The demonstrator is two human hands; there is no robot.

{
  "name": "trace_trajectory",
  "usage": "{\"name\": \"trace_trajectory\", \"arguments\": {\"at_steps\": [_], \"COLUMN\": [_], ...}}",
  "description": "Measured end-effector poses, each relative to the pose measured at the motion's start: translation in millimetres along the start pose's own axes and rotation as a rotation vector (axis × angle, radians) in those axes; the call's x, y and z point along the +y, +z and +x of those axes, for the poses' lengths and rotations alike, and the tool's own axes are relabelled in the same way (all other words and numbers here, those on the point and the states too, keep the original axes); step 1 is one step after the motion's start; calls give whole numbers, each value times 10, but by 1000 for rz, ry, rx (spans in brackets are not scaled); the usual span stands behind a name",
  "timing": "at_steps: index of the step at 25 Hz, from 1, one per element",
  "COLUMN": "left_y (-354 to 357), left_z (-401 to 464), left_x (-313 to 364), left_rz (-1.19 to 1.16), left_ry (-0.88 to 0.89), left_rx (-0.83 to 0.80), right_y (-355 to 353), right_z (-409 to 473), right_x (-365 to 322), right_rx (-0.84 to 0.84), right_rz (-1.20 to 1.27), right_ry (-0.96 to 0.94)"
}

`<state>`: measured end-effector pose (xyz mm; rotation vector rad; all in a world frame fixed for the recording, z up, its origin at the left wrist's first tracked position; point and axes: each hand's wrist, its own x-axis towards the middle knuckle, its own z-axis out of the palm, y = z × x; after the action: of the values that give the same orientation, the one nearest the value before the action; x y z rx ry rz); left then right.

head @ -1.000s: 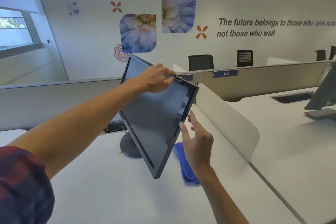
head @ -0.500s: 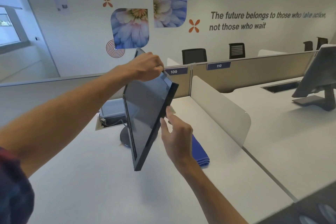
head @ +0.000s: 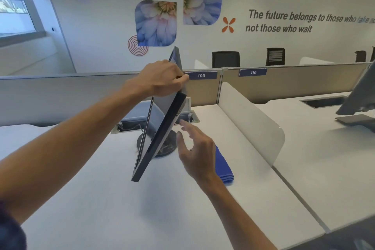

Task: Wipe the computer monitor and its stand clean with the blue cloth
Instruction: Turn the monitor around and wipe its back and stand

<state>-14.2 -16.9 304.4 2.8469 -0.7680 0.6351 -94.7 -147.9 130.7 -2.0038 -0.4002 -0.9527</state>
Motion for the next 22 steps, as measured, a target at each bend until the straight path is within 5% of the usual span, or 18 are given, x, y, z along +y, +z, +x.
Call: {"name": "trace_trajectory", "arguments": {"at_steps": [9,17,22], "left_y": [294,1378,1285], "left_z": [-158,-268,-218], "left_x": [970,1217,1176], "left_rz": [176,198,270], "left_ry": [-3,-112,-150], "left_rx": [142,-227,-163], "right_y": [-317,128,480], "right_z": [122,-86,-298], "right_x": [1446,2562,2850], "right_rx": [-357,-800,-936], "right_rz": [-190,-452,-584], "right_ry": [203,254,250]}}
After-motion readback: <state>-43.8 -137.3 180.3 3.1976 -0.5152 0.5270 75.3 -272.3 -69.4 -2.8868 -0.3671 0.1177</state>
